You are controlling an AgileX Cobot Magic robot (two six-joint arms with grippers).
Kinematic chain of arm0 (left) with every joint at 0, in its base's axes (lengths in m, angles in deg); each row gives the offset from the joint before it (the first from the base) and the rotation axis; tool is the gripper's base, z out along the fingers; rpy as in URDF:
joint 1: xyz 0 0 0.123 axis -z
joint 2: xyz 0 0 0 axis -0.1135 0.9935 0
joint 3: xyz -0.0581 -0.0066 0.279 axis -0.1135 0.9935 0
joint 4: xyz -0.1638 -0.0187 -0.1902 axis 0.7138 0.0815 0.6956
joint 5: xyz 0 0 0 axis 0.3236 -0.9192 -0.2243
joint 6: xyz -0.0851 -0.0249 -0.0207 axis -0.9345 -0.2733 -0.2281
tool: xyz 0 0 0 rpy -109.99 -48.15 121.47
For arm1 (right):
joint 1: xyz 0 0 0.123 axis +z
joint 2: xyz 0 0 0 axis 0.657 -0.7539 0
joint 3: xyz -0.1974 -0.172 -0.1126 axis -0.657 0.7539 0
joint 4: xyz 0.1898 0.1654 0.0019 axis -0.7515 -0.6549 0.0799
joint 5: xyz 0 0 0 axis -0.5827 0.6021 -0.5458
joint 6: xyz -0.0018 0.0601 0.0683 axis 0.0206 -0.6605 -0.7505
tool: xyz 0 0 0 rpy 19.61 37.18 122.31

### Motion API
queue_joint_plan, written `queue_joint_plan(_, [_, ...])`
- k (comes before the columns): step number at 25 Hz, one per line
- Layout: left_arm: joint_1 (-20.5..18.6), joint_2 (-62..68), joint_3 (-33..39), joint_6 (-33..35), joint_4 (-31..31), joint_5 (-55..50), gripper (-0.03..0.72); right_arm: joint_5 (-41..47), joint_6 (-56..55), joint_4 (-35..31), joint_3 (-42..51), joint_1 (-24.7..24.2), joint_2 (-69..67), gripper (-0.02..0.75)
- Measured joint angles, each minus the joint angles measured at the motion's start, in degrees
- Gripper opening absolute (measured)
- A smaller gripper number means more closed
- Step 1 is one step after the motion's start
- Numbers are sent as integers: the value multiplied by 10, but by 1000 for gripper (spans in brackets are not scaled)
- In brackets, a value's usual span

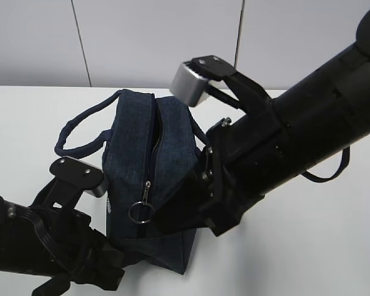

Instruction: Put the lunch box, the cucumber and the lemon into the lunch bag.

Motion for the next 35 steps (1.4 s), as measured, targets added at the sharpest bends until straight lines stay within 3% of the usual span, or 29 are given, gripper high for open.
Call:
queue_joint_plan(13, [0, 0, 0, 0, 0, -1, -8, 15, 179, -86, 10, 0, -70, 298])
queue_joint_plan(28, [0, 0, 0, 0, 0, -3, -8, 9, 173, -94, 10, -5, -92, 384])
queue_joint_plan(35, [0, 0, 0, 0, 0, -3, -8, 64, 154, -93, 10, -65, -92, 387])
